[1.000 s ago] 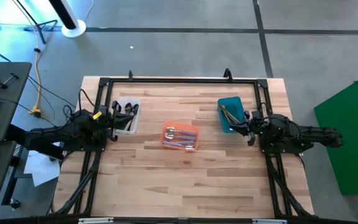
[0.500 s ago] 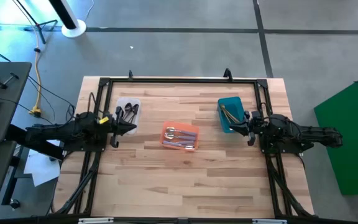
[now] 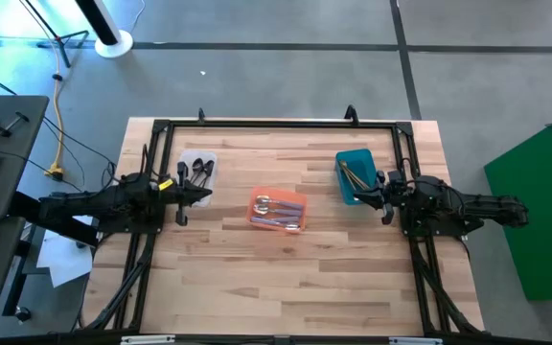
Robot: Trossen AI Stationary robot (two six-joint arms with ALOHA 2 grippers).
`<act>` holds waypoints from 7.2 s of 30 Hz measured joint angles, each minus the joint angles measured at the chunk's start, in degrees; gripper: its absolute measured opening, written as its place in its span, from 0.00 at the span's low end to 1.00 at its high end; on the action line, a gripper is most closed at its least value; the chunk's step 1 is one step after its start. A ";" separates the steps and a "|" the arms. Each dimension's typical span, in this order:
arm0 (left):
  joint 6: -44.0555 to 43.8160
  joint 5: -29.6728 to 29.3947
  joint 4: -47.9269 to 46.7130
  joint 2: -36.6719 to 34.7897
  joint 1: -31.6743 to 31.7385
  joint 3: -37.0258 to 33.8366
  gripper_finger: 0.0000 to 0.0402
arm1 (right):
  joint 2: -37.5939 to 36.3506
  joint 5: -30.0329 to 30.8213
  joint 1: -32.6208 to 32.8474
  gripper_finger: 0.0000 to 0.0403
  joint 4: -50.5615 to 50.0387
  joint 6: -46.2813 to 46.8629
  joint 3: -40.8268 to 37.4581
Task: Sort silverware by color (type)
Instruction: Return to Home Position
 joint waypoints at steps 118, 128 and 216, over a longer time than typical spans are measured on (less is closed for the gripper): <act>-5.69 0.06 0.17 0.52 0.00 0.00 0.00 | 0.15 0.04 2.09 0.00 0.59 -22.98 -0.15; -5.69 0.04 0.17 0.52 -0.02 0.00 0.00 | 0.15 0.04 2.08 0.00 0.59 -22.98 -0.15; -5.69 0.07 0.17 0.53 -0.02 0.02 0.00 | 0.16 0.04 2.08 0.00 0.61 -22.97 -0.15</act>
